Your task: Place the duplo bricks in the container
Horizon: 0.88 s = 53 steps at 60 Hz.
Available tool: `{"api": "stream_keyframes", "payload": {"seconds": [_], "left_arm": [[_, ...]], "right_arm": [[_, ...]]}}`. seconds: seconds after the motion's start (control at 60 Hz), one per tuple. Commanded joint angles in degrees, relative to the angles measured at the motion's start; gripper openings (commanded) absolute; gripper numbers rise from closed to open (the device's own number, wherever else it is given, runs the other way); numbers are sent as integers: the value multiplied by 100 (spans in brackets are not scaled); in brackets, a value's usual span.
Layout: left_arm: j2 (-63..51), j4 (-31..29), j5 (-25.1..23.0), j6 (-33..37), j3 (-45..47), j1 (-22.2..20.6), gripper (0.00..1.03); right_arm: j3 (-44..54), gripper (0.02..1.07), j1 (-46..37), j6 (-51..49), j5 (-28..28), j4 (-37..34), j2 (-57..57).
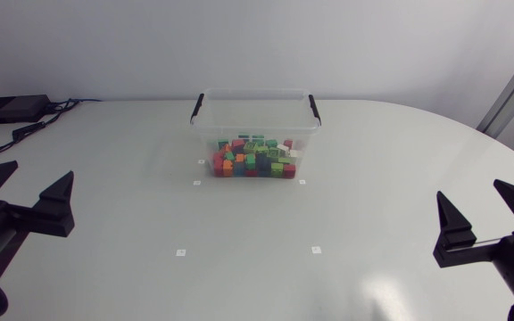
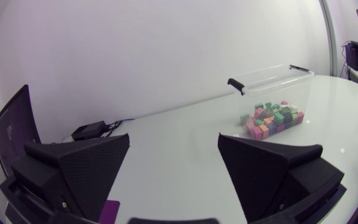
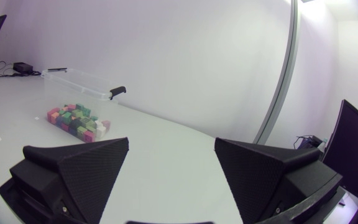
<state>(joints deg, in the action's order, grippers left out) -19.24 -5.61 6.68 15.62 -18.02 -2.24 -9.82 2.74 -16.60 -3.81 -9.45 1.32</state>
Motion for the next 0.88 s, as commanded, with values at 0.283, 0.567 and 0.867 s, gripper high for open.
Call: {"api": "stream_keyframes", "payload": {"seconds": [0.283,0.567,0.867], "left_arm": [[1133,354,-393,-982,1098,149,99],[1924,561,-668,-1562,1802,224,99],[1924,561,-668,-1562,1802,224,99]], "right_arm": [[615,102,-174,1037,228,590,-96],[982,102,-274,1660,381,945,-132],[982,102,-274,1660,381,945,-132]]}}
